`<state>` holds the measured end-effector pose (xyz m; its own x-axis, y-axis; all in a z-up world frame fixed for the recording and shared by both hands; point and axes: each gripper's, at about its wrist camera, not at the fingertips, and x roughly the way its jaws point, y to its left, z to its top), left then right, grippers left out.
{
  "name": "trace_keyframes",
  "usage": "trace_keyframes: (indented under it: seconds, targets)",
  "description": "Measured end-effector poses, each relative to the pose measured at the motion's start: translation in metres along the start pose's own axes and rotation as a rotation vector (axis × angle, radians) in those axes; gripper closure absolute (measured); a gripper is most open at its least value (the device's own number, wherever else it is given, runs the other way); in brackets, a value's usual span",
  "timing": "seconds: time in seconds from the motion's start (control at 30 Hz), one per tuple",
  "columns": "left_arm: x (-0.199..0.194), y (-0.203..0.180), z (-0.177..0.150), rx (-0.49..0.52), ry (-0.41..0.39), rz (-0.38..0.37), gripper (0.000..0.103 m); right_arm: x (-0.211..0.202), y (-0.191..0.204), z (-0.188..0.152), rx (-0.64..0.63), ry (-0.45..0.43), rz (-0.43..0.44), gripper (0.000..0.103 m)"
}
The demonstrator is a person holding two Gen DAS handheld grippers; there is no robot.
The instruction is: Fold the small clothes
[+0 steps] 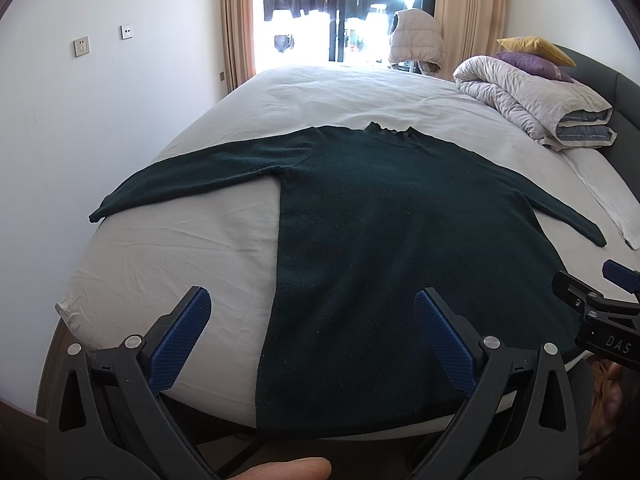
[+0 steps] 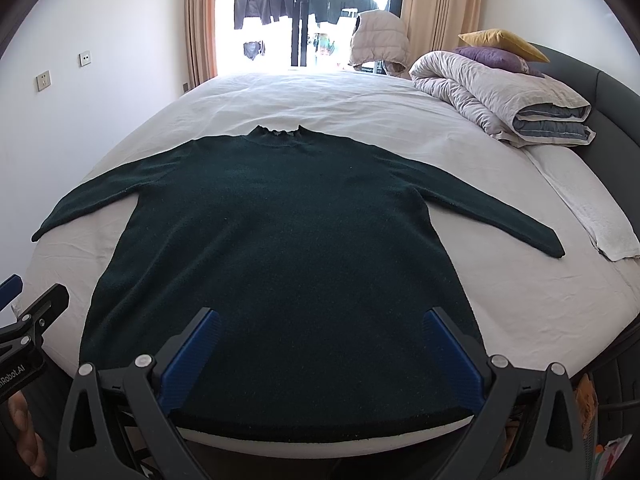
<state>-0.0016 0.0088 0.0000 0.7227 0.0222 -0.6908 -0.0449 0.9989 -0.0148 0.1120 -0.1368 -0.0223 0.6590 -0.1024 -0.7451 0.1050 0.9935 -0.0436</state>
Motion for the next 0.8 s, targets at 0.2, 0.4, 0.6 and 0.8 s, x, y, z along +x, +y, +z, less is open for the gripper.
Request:
trace_keyframes:
  seconds: [0.2,0.4,0.6,0.8]
  targets:
    - [-0.0001,-0.0007,-0.0026,0.0,0.003,-0.001,0.0,0.002,0.0011,-0.001,0.0,0.002,-0.001,0.0]
    - [-0.0004,-0.0011,-0.0045,-0.001,0.007,-0.001,0.0,0.0031,0.0013,-0.0028,0.0,0.004,-0.001,0.0]
    - [0.0,-0.001,-0.0039,-0.001,0.007,-0.001,0.0,0.0036,0.0016,-0.0032,0.0,0.005,-0.002,0.0]
    - [-0.0002,-0.0009,-0.0042,-0.001,0.008,-0.002,0.0,0.0044,0.0024,-0.0035,0.0,0.006,-0.002,0.0]
